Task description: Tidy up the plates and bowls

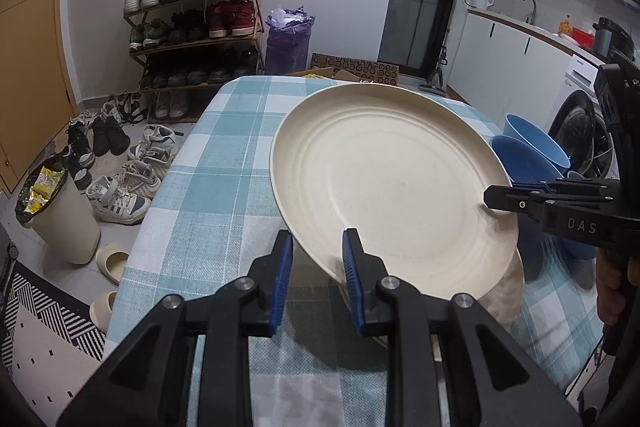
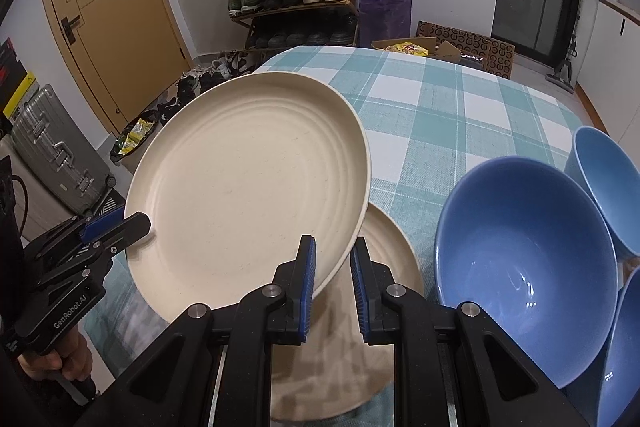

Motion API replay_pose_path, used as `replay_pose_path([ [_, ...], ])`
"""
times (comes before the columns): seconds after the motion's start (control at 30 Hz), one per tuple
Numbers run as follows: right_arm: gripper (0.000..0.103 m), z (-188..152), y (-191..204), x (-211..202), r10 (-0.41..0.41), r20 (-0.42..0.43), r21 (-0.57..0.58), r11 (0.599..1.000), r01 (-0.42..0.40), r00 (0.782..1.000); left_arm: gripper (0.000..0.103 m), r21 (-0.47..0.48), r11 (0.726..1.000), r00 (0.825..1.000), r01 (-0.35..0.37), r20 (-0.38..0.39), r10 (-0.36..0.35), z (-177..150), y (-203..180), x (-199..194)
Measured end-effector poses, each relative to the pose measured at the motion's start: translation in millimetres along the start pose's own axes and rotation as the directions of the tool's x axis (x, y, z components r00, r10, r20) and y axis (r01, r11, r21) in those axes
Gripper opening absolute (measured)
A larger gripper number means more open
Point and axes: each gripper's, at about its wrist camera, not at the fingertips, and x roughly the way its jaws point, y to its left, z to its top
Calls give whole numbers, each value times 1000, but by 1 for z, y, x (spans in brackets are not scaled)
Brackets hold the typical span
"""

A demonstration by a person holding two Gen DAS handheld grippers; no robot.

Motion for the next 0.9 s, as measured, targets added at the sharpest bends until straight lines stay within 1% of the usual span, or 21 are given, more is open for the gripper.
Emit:
replay_pose_path([
  [0.47,18,-24,-8,-16,-2,-10,25,1000,2,1000,24,35,999,1000,17,-27,-16,-10,-13,-3],
  [0.9,18,-43,-13,-16,-13,-45,38,999,15,999,24,59,998,997,25,-69,-21,-24,-25,1],
])
